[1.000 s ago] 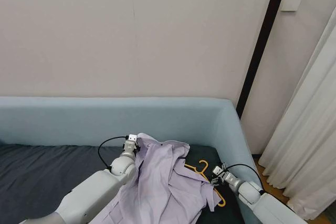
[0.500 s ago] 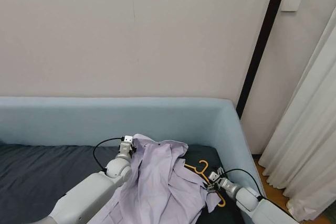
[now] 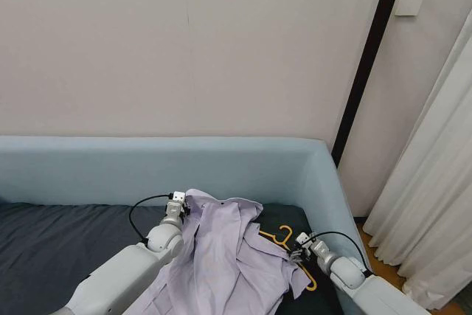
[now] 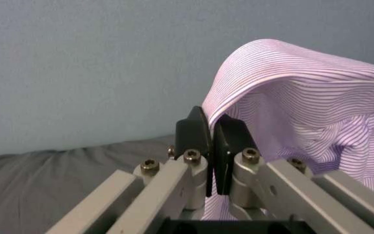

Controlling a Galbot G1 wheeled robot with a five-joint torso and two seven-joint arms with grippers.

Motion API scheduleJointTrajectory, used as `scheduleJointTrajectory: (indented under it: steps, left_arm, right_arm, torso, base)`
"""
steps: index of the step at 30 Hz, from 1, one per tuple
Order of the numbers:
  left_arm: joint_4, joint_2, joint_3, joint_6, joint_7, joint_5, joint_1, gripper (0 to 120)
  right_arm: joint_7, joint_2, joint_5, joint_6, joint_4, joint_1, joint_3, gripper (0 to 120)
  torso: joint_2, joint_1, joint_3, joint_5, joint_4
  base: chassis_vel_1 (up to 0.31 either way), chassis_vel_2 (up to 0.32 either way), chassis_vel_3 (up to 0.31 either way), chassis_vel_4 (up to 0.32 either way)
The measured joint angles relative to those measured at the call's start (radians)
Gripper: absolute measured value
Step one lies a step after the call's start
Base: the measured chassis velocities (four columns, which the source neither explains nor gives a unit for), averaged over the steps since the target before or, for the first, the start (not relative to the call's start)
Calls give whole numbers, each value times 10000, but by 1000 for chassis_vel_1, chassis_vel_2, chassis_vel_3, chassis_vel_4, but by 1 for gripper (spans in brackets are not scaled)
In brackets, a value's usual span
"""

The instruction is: Pick up the clothes from the sofa and hang them on the clothes hanger.

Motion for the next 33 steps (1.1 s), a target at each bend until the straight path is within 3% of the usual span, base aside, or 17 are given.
scheduleJointTrajectory:
  steps: [6, 20, 26, 33]
  left_arm:
    - [-60, 39, 15, -12, -2, 3, 19, 0]
    - [-125, 208, 38, -42, 54, -27, -6, 0]
    - [-231, 244, 37, -44, 57, -50, 35, 0]
    - [-322, 293, 38, -46, 35, -82, 71, 0]
  right_arm:
    - [-68, 456, -608, 205, -834, 231, 188, 100]
    - [-197, 689, -856, 190, -1110, 80, 114, 100]
    - [-173, 743, -820, 148, -1283, 52, 141, 86]
    - [-193, 734, -623, 128, -1217, -10, 120, 59]
  torso:
    - [-1, 0, 0, 1, 1]
    - [-1, 0, 0, -1, 1]
    - [0, -1, 0, 0, 2]
    - [-1, 0, -1, 0, 1]
  base:
    - [0, 0, 0, 0]
    - [0, 0, 0, 0]
    - [0, 0, 0, 0]
    - [0, 0, 0, 0]
